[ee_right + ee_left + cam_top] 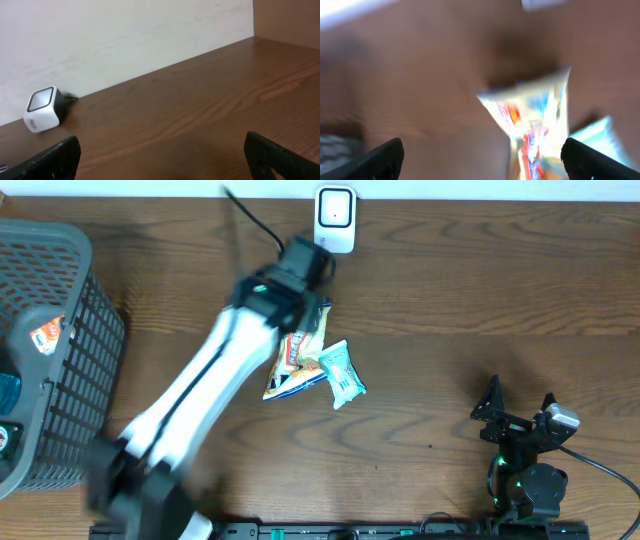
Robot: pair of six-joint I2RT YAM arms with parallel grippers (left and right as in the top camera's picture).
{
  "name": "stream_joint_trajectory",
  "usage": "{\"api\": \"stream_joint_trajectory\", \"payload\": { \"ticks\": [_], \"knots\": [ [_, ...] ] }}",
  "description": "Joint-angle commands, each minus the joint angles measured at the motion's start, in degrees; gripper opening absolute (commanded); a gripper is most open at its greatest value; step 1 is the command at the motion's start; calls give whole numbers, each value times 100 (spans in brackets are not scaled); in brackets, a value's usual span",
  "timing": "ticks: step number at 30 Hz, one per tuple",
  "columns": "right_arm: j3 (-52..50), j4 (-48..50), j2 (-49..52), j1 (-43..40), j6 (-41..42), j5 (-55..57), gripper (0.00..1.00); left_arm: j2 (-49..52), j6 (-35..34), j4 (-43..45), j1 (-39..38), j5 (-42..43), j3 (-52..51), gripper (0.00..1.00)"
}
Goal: Scan the item barcode
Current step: 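Carry the white snack bag out and set it beside the wipes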
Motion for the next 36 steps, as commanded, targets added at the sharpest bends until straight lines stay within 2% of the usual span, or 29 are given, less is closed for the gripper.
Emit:
{"api": "stream_joint_trajectory", "payload": {
  "ticks": [1, 6, 10, 13, 19, 23, 25, 29, 36],
  "knots": [
    [-7, -13, -20, 20, 72, 7, 99, -1123, -37, 297, 221, -866, 203, 98],
    [-7, -13, -20, 20, 72, 4, 99, -2122, -96, 610, 1075, -1377, 201, 98],
    [-7, -13, -20, 20, 72, 4, 99, -2498, -907, 662, 2328, -1862, 201, 98],
    [-7, -13, -20, 20, 72, 4, 99, -2570, -1952, 595, 3425, -1849, 201, 98],
    [-7, -13, -20, 20, 72, 7, 99, -2422, -4852, -35, 5532, -1296, 201, 98],
    [-7, -13, -20, 20, 72, 4, 99, -2081, -5958, -240, 6535, -546, 199, 98],
    [-7, -13, -20, 20, 72, 7, 99, -1851, -6450, -323, 6843, -319, 197, 98],
    [-7, -13, -20, 20, 72, 7, 99, -1316, -6870, -328, 7195, 120, 195, 98],
    [-7, -13, -20, 20, 72, 4, 99, -363, -8144, -562, 7444, 273, 195, 98]
  ]
}}
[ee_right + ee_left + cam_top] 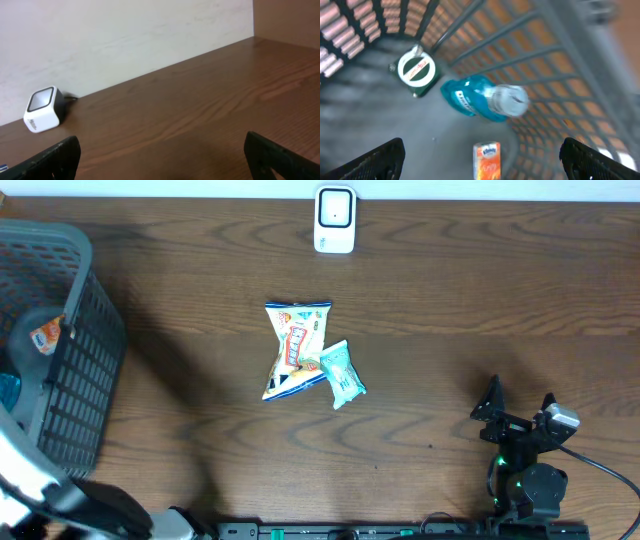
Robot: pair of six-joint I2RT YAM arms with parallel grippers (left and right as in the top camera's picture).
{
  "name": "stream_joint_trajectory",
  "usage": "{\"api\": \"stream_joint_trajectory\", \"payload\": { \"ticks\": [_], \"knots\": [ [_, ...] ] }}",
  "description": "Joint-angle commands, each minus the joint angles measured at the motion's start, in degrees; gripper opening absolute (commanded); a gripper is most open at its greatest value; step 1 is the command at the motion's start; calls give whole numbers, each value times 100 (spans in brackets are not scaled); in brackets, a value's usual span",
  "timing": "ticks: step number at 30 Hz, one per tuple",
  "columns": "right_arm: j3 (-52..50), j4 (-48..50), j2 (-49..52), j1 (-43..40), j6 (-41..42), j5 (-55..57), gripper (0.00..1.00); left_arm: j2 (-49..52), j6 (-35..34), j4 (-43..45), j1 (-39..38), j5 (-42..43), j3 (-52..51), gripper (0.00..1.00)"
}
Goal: Scan the item barcode
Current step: 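Carry the white snack bag out and set it beside the wipes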
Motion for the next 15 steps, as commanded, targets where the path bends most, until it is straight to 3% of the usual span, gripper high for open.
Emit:
{"api": "stream_joint_trajectory", "payload": {
  "ticks": [1, 15],
  "knots": [
    [-7, -13, -17, 20, 74, 7, 99, 459, -1016, 118, 129, 352, -11, 98],
    [-7, -13, -17, 20, 74, 4, 99, 1290, -1021, 809, 328, 557, -11, 98]
  ]
}}
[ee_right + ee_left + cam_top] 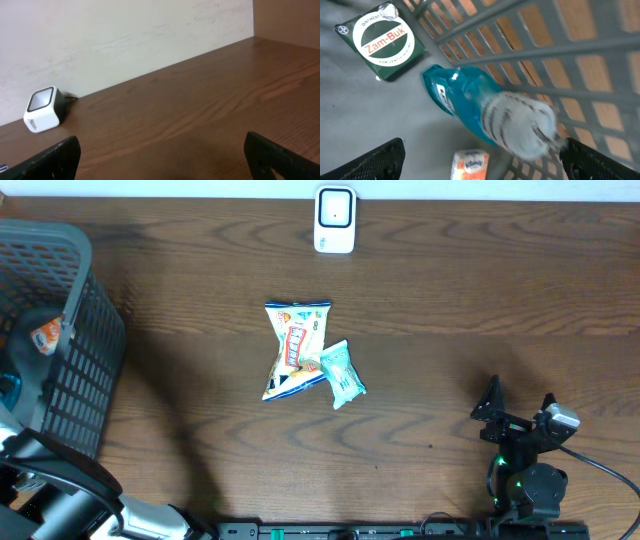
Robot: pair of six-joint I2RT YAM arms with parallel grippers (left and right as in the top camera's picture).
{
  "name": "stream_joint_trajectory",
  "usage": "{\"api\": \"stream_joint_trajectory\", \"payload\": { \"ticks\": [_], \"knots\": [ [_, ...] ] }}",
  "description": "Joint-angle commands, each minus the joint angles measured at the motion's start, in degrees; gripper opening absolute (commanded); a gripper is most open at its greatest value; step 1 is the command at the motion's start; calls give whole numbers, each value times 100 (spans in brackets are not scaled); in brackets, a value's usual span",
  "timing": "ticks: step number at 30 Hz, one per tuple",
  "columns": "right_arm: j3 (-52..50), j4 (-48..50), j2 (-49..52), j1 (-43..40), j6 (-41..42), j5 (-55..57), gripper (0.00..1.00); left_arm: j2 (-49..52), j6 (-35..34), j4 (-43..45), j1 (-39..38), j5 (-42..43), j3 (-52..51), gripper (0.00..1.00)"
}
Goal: Scan the item barcode
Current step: 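Carry the white snack bag out and set it beside the wipes, then reach the left gripper into the basket and grasp the teal bottle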
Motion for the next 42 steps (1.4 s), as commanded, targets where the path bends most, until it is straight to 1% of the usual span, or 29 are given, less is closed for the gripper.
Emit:
{"api": "stream_joint_trajectory", "payload": {
  "ticks": [1, 8, 13, 18, 20, 21, 25, 26, 29, 30, 31, 32, 35, 36, 38, 40, 41, 42],
  "knots": [
    [-7, -13, -20, 20, 72, 9, 99, 118, -55, -4, 133, -9, -7, 98],
    [-4, -13, -20, 20, 72, 7, 99, 118, -48, -7, 365, -9, -9, 98],
    [-7, -13, -20, 20, 72, 7, 99, 269, 203, -37, 413, -7, -17, 98],
    [-7, -13, -20, 20, 72, 7, 99, 520, 219, -339, 413, 103, -20, 98],
    [-7, -13, -20, 20, 72, 7, 99, 616, 376, -380, 413, 243, -20, 86],
    [-7, -13, -20, 20, 72, 7, 99, 647, 435, -389, 413, 297, -22, 77],
    [-7, -13, -20, 20, 72, 7, 99, 675, 621, -393, 413, 422, -31, 63],
    [-7, -13, -20, 20, 72, 7, 99, 675, 623, -417, 411, 439, -31, 57],
    [-7, -13, -20, 20, 72, 7, 99, 678, 881, -485, 409, 483, -31, 46],
    [-7, -13, -20, 20, 72, 9, 99, 675, 1062, -540, 409, 507, -31, 38],
    [-7, -13, -20, 20, 72, 7, 99, 678, 1185, -542, 409, 533, -31, 35],
    [-7, -13, -20, 20, 72, 9, 99, 678, 1292, -540, 409, 562, -31, 34],
    [-7, -13, -20, 20, 72, 9, 99, 675, 1851, -525, 409, 796, -31, 36],
    [-7, -13, -20, 20, 72, 7, 99, 678, 2096, -509, 407, 872, -31, 41],
    [-7, -13, -20, 20, 72, 7, 99, 678, 2557, -490, 380, 922, -31, 64],
    [-7, -13, -20, 20, 72, 7, 99, 678, 3169, -496, 323, 922, -31, 84],
    [-4, -13, -20, 20, 72, 7, 99, 680, 3410, -522, 293, 920, -31, 98],
    [-7, -13, -20, 20, 72, 7, 99, 680, 3600, -566, 254, 916, -31, 98]
  ]
}}
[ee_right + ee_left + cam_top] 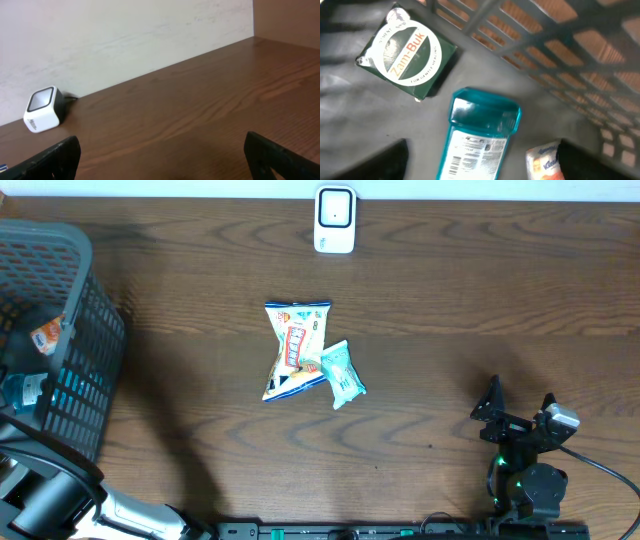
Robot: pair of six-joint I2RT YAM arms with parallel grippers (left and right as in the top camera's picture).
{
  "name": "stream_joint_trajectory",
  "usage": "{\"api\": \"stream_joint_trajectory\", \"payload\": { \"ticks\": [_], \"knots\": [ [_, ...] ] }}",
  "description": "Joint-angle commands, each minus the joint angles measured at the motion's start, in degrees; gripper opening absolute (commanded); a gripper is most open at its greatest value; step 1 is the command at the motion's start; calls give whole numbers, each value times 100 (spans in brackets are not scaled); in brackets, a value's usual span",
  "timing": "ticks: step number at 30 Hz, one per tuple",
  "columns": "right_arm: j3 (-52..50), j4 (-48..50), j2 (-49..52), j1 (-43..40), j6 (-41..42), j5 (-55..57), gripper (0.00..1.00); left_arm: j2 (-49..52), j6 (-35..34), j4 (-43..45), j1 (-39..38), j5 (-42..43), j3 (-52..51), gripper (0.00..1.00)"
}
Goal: Scan the item barcode
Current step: 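Reach the left gripper into the basket and grasp the teal bottle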
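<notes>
Inside the grey basket (70,300) lies a blue bottle (480,135), its white label with a barcode facing up. My left gripper (480,165) hangs open over it, one dark finger (375,162) on each side of the bottle and not touching it. Beside the bottle are a green Zam-Buk box (407,52) and an orange tissue packet (545,162). The white scanner (335,218) stands at the table's far edge, also in the right wrist view as the scanner (44,110). My right gripper (162,160) rests open at the front right.
A snack bag (293,348) and a small teal packet (342,373) lie on the wooden table mid-way between basket and scanner. The basket's mesh walls (560,45) close in around my left gripper. The right arm's base (530,480) sits at the front right edge.
My left gripper has shifted inside the basket: the bottle was seen cap-first and off to one side, and now lies label-up between the open fingers. The right arm has not moved.
My left gripper was open over the snack bag on the table near the scanner. Then it was over the basket at the far left, looking down on the bottle, box and tissue packet. It came closer to the bottle and now straddles it.
</notes>
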Motion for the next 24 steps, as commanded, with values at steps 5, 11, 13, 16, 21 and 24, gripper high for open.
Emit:
{"api": "stream_joint_trajectory", "payload": {
  "ticks": [5, 11, 13, 16, 21, 24],
  "knots": [
    [-7, -13, -20, 20, 72, 7, 99, 129, 1314, -332, -350, 90, -28, 98],
    [-7, -13, -20, 20, 72, 7, 99, 367, 970, -446, -566, 94, -28, 98],
    [-7, -13, -20, 20, 72, 9, 99, 546, 925, -496, -566, 184, -28, 98],
    [-7, -13, -20, 20, 72, 7, 99, 935, 929, -527, -566, 525, -28, 98],
    [-4, -13, -20, 20, 72, 7, 99, 1596, 931, -546, -590, 817, -28, 98],
    [-7, -13, -20, 20, 72, 7, 99, 1838, 986, -632, -608, 820, -28, 98]
  ]
}}
